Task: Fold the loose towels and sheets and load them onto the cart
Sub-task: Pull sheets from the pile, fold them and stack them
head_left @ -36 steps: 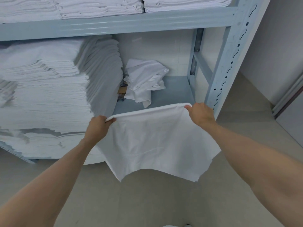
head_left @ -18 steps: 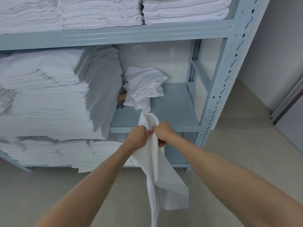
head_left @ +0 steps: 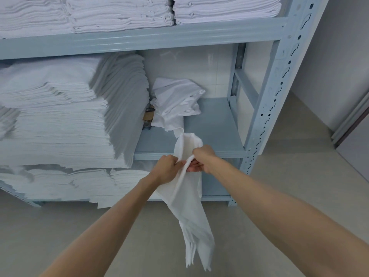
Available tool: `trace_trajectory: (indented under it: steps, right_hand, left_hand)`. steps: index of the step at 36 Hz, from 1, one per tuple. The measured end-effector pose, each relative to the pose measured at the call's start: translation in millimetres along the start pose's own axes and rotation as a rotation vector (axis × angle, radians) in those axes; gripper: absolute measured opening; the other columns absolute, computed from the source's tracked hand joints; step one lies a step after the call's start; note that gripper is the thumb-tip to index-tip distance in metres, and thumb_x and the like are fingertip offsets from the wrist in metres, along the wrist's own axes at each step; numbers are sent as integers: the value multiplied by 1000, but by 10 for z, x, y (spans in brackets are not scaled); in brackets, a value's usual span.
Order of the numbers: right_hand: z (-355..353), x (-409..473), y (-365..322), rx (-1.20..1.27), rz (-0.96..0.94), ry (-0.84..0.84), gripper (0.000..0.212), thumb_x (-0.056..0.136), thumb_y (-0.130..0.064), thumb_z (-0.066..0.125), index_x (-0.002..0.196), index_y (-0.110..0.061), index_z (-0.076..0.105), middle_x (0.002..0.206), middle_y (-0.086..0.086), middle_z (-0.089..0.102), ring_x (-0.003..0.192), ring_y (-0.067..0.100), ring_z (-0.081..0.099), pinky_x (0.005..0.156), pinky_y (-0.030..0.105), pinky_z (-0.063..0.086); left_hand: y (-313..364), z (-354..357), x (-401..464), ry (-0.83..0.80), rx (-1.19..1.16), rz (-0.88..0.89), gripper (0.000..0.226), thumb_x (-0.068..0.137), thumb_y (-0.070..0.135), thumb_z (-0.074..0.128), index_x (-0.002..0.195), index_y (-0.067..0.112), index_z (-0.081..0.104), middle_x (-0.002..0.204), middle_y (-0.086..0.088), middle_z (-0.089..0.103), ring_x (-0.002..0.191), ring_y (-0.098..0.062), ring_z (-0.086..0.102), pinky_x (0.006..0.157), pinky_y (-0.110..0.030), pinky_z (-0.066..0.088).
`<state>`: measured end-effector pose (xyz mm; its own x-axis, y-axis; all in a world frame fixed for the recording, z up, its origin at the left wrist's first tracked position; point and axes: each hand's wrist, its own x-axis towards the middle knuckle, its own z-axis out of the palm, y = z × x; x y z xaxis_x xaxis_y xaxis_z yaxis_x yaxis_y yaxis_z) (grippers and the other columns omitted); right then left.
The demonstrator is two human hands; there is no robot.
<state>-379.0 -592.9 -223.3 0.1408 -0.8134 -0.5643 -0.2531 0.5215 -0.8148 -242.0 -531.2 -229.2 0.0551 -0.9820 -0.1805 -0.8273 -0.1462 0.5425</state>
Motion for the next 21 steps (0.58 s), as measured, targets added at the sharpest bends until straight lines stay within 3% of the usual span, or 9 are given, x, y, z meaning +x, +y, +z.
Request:
trace_trajectory:
  steps: [4,8,12,14,17,19,21]
  right_hand:
    - [10,-60,-34,134,29,5,31,94,3,31,78,12,55,53,22,66,39,30,63,36,26,49]
    - [36,-129,-80,261,58,-20,43,93,7,27,67,17,59,55,23,66,40,28,62,38,27,52]
    - [87,-172,-88,352,54,9,36,94,6,26,88,20,59,57,26,66,42,32,65,38,31,52]
    - [113,-177,-85,398,64,34,31,94,7,29,89,15,58,55,26,66,43,33,66,39,33,53]
    - [128,-168,-80,428,80,76,28,93,6,34,83,11,59,67,24,69,56,34,69,53,44,61]
    - [114,-167,-61,437,101,77,34,94,2,34,80,14,62,70,27,70,55,35,69,49,42,59]
    - [113,-185,-41,455,122,39,40,97,0,30,78,17,62,61,28,67,46,34,66,40,36,54]
  left_hand:
    - [2,-18,-3,18,-75,-7,52,103,35,48,66,0,56,69,-14,53,62,-23,46,62,-32,36]
    - [-1,-35,-16,61,-145,-22,54,103,36,48,57,9,45,60,-5,49,55,-17,42,54,-25,32]
    - [10,-67,-50,79,-280,-53,63,105,42,40,78,-10,64,87,-28,66,70,-25,55,69,-35,43]
    - [18,-74,-68,102,-334,-49,71,103,50,39,82,-11,67,91,-28,69,74,-31,62,71,-40,48]
    - [16,-74,-116,25,-381,-39,62,85,66,59,84,7,76,85,-11,74,79,-26,71,74,-35,55]
    - [14,-45,-140,-37,-259,0,40,75,58,77,90,21,74,89,1,75,81,-16,71,73,-29,55]
    - [5,11,-144,-25,-130,38,35,76,40,84,100,20,70,95,2,73,85,-16,69,71,-23,52]
